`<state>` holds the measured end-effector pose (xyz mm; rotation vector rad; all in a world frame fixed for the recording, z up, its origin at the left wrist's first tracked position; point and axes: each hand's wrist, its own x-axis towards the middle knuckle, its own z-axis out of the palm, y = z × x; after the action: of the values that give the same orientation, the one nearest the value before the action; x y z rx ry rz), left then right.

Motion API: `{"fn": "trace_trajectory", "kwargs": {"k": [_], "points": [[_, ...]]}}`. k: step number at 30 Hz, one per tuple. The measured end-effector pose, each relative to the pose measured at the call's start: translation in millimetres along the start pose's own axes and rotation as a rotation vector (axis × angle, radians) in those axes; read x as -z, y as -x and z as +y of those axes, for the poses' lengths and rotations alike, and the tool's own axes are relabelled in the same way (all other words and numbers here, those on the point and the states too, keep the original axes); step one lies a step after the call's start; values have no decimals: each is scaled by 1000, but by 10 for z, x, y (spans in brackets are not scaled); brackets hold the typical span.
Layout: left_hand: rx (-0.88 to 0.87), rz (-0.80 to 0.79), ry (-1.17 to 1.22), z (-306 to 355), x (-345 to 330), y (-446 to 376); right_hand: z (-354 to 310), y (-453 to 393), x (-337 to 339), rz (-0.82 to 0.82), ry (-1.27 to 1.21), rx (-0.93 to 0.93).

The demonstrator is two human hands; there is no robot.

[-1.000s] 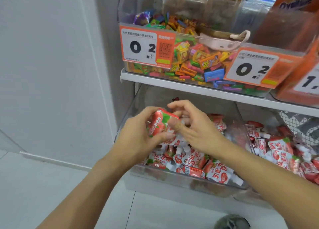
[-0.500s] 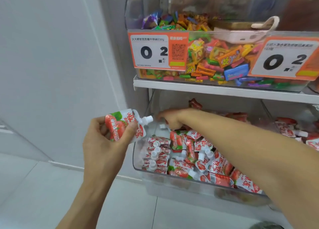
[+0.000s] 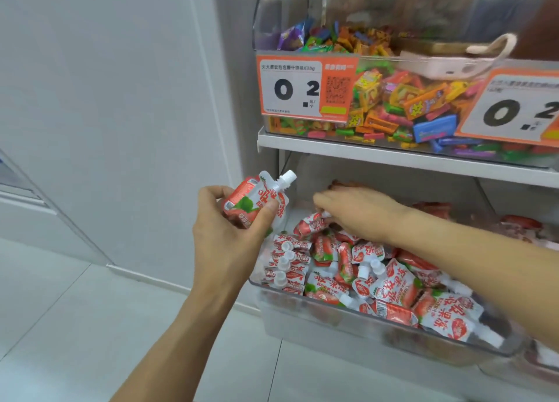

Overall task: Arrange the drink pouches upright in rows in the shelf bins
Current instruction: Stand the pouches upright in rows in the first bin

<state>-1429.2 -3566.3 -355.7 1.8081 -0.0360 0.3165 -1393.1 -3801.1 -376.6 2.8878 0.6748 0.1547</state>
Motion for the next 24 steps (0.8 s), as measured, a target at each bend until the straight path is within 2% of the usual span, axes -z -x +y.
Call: {"fn": "trace_trajectory", "kwargs": {"k": [3, 5, 7, 11, 12, 13, 14, 16, 17, 20, 22, 24], "points": [[-19, -29, -15, 51, -10, 39, -28, 390, 163, 84, 41, 64], [-31, -63, -19, 72, -20, 67, 9, 655, 233, 67, 53, 59], [-36, -99, -22, 84, -40, 92, 43, 894, 352, -16, 59, 33], [-43, -150, -25, 98, -103, 127, 41, 1186, 600, -319, 104, -34], [-44, -160, -26, 92, -119, 130, 25, 1213, 644, -344, 104, -57], [-44, -168, -32, 80, -135, 129, -10, 1204, 686, -295, 84, -62], [-46, -176, -42, 68, -149, 129, -62, 1164, 714, -175, -7, -67], [-56, -182, -57, 45, -182, 127, -197, 990, 716, 38, -369, -132], [-57, -184, -55, 41, -199, 128, -271, 869, 698, 67, -585, -191], [-62, -220, -21, 43, -222, 135, -447, 508, 533, 9, -1098, -317], [-87, -278, -5, 19, -200, 117, -465, 373, 404, 38, -1288, -280], [-159, -318, -87, -27, -136, 77, -446, 319, 314, 91, -1359, -229]]}}
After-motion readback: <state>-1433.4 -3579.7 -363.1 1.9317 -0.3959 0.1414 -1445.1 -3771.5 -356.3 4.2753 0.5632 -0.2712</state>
